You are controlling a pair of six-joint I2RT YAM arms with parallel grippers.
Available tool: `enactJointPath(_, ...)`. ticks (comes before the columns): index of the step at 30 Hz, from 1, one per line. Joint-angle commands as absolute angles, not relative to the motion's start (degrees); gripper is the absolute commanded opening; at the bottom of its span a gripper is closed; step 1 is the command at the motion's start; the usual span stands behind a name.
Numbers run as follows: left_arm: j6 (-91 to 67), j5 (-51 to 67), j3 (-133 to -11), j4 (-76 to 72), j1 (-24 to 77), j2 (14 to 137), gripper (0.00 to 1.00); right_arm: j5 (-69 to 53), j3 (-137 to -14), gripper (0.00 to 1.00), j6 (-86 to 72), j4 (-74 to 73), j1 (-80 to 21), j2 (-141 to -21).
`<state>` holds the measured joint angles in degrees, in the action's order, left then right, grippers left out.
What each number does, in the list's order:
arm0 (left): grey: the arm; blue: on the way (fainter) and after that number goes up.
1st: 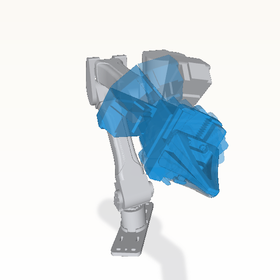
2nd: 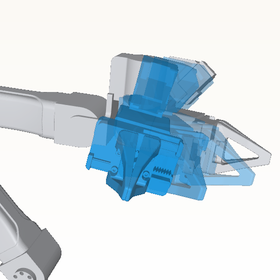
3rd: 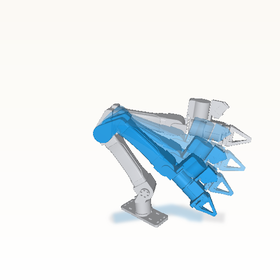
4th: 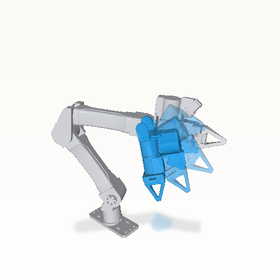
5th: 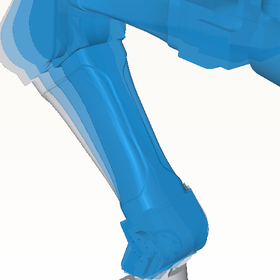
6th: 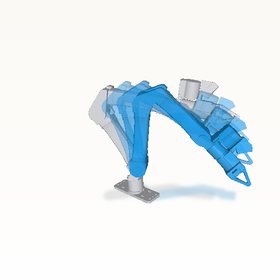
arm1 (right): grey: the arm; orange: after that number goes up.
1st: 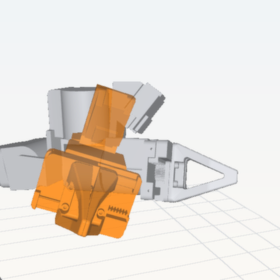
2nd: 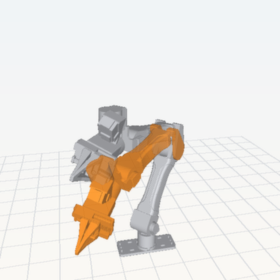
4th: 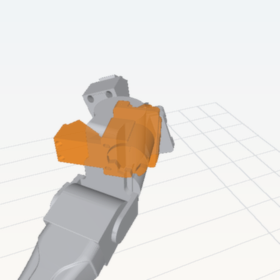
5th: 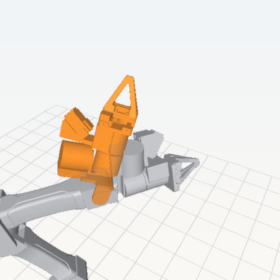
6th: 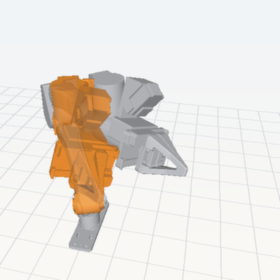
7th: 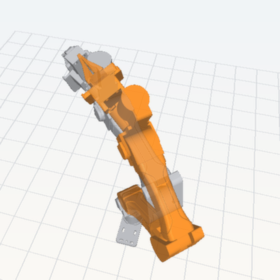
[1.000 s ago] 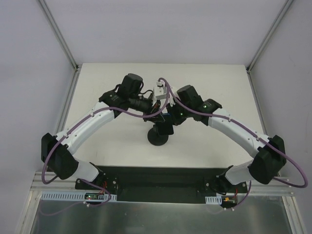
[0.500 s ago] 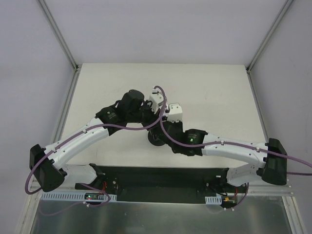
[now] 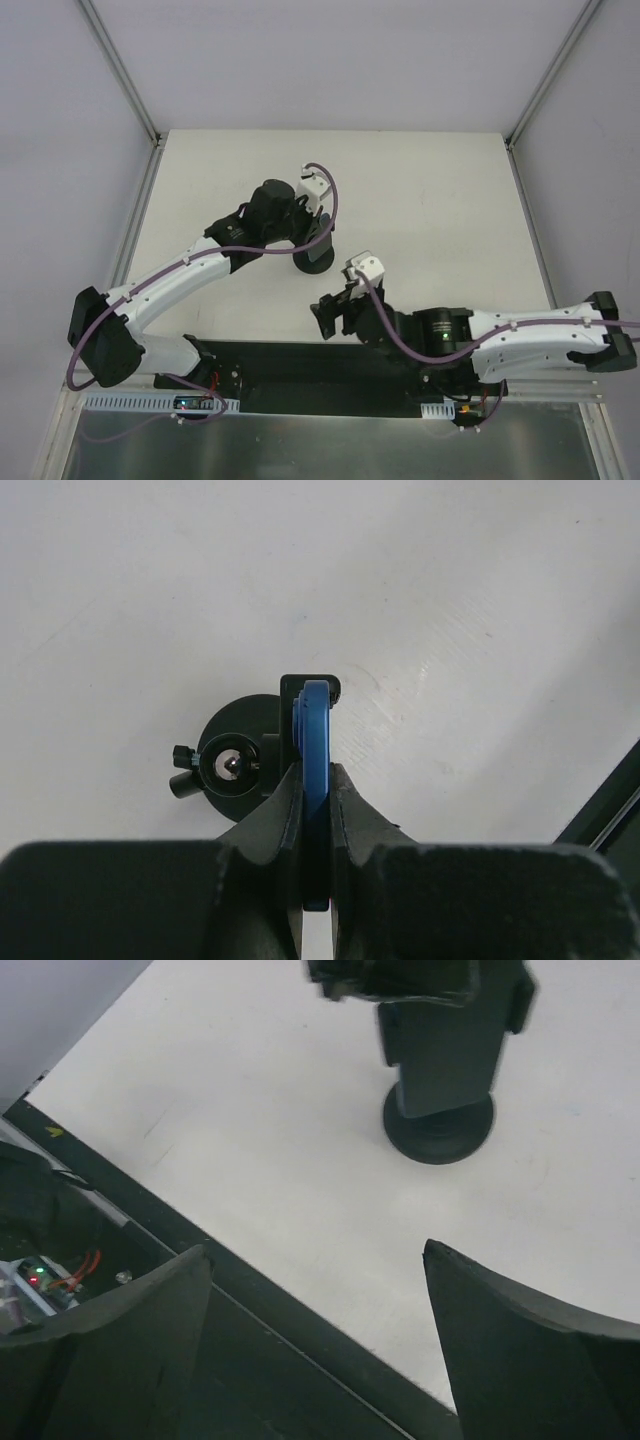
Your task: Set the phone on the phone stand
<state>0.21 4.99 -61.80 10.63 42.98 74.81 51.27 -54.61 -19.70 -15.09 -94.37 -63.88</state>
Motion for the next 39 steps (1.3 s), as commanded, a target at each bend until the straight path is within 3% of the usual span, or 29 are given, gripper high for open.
enactJointPath(1, 4.3, 5.53, -59.59, 14.15, 42.36, 72.69, 0.0, 32.15, -47.12, 0.89, -7.04, -12.2, -84.25, -52.51)
enactJointPath(5, 4.05, 10.71, -60.38, 15.03, 41.49, 71.55, 0.0, 17.6, -41.84, 0.93, -2.57, -13.54, -71.48, -45.36)
enactJointPath(7, 2.03, 12.48, -61.26, 15.03, 40.26, 71.02, 0.0, 12.69, -40.96, 1.0, -0.45, -13.88, -67.0, -44.21)
enactJointPath(8, 1.24, 12.57, -61.69, 15.29, 39.82, 70.58, 0.07, 10.83, -40.96, 1.0, 3.21, -13.8, -65.75, -44.3)
enactJointPath(9, 0.45, 12.39, -62.57, 15.64, 39.38, 70.23, 0.28, 9.33, -41.39, 0.97, 4.56, -13.62, -64.61, -44.64)
enactJointPath(11, -3.24, 12.65, -63.19, 16.61, 37.27, 68.39, 0.51, 4.67, -42.44, 0.97, 6.84, -13.27, -60.83, -47.01)
enactJointPath(12, -4.82, 14.05, -63.37, 16.61, 36.31, 67.33, 0.69, 3.7, -43.32, 0.97, 8.25, -13.18, -59.69, -48.15)
enactJointPath(16, -10.89, 19.07, -62.58, 16.7, 32.44, 59.87, 0.84, 6.66, -49.73, 0.97, 8.79, -11.35, -57.48, -55.87)
enactJointPath(20, -12.22, 15.22, -58.46, 17.05, 31.29, 47.32, 0.88, 10.98, -55.35, 0.96, 5.02, -7.04, -57.04, -62.56)
enactJointPath(26, -13.97, 5.37, -54.84, 20.48, 30.5, 37.89, 0.95, 8.27, -60.99, 0.96, 7.29, -0.26, -56.95, -71.44)
enactJointPath(39, -13.89, 5.53, -62.83, 12.4, 30.32, 47.36, 0.92, 14.24, -67.32, 0.98, 8.35, 1.4, -57.04, -82.35)
